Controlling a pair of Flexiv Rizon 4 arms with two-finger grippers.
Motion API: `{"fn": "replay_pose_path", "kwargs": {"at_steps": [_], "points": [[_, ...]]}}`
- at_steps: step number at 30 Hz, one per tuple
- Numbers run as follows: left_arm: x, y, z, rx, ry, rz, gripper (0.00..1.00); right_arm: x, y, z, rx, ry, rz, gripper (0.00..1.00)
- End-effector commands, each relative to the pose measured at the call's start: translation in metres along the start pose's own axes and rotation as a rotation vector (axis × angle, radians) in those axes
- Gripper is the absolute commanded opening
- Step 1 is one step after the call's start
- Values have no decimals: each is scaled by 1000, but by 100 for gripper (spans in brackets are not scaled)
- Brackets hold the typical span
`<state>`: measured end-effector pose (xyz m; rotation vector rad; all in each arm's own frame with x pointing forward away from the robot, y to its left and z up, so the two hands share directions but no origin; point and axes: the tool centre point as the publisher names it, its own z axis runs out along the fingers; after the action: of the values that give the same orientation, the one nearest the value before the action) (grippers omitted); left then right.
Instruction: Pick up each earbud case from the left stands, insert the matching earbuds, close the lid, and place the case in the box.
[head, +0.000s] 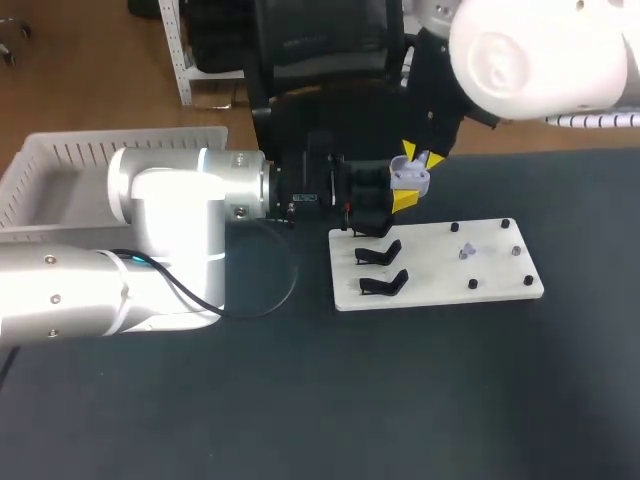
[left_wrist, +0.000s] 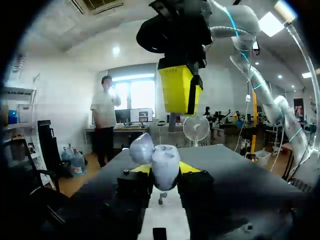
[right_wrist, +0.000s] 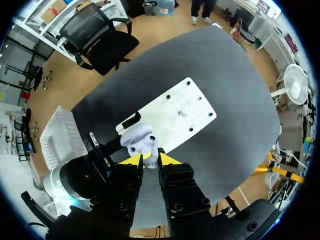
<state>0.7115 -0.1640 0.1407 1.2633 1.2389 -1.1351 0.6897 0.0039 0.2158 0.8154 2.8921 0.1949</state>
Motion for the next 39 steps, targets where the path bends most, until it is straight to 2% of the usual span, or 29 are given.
{"fn": "replay_pose_path", "kwargs": {"at_steps": [1,39], "points": [[1,-2,0,-8,-6,5,0,0,0,4,0,0,2,0],[1,-2,0,-8,-6,5,0,-5,2,13,-2,-18,14,0]]}}
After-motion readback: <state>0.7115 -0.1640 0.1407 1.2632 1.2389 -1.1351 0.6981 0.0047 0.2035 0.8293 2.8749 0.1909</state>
